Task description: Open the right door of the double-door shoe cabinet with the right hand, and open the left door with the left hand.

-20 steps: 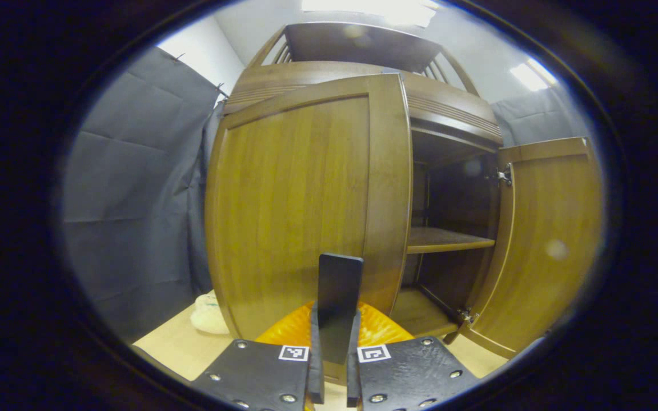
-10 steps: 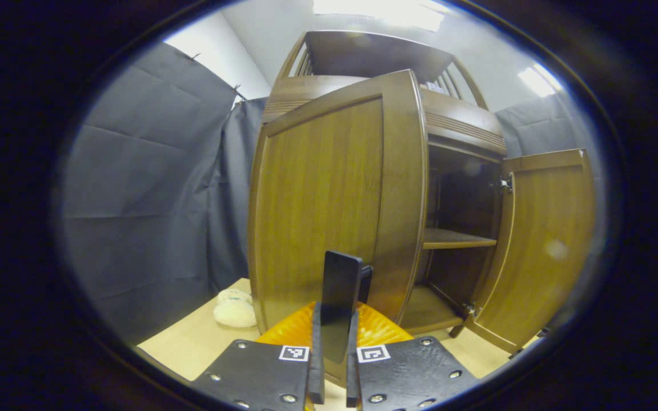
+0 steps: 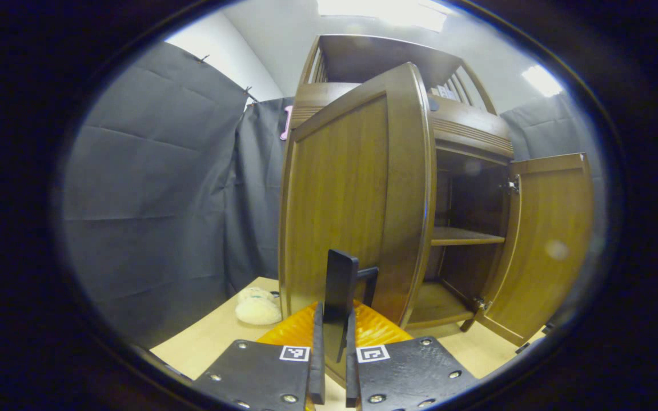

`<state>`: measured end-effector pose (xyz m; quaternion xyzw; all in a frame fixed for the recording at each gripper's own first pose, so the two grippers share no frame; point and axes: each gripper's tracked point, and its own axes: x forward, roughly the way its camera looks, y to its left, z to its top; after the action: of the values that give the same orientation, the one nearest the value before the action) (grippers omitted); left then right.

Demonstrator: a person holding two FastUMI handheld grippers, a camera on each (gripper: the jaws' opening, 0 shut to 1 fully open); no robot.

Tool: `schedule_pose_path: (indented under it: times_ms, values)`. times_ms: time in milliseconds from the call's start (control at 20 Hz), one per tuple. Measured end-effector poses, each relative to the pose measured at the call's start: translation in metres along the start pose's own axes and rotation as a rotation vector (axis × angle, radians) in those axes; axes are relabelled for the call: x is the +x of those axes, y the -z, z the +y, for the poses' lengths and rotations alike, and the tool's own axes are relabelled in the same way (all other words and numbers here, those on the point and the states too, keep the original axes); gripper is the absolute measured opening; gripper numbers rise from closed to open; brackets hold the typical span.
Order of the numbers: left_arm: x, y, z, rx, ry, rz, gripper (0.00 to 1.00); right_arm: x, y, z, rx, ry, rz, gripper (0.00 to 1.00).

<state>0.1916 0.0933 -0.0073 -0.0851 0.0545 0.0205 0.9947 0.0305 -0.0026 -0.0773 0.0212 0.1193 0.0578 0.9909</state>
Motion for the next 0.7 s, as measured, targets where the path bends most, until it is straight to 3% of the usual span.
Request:
schedule_pose_path:
  times_ms: [100,150,250,700]
  values:
    - [-0.005,-0.001,0.01,0.003,-0.015,-0.002,0.15,0.001,0.0,0.001,-0.006,-0.013,0.003,0.95]
    - [-0.008,0.0,0.015,0.008,-0.025,-0.004,0.2,0.002,0.0,0.002,-0.006,-0.019,0.004,0.94]
    - [-0.016,0.0,0.026,0.014,-0.042,-0.009,0.14,0.001,-0.003,0.003,-0.006,-0.031,0.004,0.94]
    - [-0.043,0.0,0.095,0.039,-0.129,-0.027,0.15,0.005,-0.002,0.007,-0.029,-0.079,0.006,0.94]
